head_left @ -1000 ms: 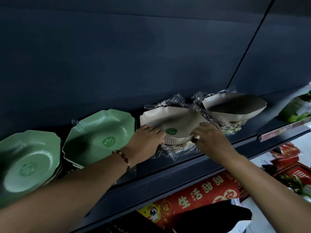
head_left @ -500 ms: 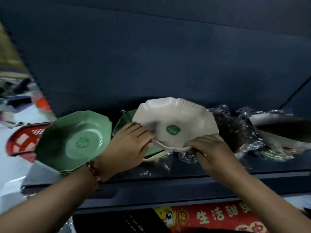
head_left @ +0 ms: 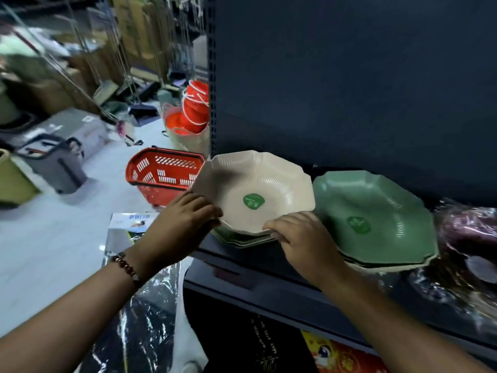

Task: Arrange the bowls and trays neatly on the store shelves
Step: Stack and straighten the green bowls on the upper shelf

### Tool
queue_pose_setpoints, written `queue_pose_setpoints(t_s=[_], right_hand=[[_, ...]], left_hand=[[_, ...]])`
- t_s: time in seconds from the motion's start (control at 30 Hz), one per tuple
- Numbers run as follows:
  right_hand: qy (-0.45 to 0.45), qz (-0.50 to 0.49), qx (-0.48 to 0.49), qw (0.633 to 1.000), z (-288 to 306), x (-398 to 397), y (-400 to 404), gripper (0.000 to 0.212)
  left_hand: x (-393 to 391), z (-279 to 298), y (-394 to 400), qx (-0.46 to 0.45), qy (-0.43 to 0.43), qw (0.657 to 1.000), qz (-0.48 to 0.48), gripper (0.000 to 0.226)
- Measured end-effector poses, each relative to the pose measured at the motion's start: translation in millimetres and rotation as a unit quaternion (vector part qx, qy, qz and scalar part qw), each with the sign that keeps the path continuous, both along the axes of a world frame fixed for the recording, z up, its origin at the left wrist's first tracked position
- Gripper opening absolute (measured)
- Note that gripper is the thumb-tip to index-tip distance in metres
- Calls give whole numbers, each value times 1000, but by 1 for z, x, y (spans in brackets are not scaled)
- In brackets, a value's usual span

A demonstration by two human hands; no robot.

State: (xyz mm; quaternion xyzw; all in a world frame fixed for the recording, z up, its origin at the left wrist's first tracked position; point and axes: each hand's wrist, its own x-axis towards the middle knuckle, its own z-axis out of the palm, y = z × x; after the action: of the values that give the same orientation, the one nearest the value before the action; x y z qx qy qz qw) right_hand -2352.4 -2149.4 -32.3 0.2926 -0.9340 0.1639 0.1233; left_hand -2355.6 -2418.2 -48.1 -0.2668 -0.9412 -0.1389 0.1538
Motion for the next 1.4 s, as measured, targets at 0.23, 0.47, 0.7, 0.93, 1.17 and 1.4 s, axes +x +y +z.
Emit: queue_pose_setpoints(t_s=[0.23,0.47,0.7,0.93,1.17,1.4], right_hand=[[-53,-33,13,998,-41,-6,-27,24],[-110,-81,56,989,-49,-5,-33,31],[-153,-83,101,979,-33,2,-39,54],[-129,-119,54,983,-8,38,15,61],[-125,-210,72,967,2,71,119,59],[-85,-249,81,961,-3,70,158,46]], left_hand=[[-24,-39,-29,21,-38,998,-33,32],[-28,-55,-34,-36,-82,995,-50,41],[-17,-47,-17,-94,-112,989,5,67],[-1,-21,60,-107,-80,991,-22,65],[8,-3,172,-119,-54,989,-69,62],[2,-14,220,-134,-88,984,-77,61]])
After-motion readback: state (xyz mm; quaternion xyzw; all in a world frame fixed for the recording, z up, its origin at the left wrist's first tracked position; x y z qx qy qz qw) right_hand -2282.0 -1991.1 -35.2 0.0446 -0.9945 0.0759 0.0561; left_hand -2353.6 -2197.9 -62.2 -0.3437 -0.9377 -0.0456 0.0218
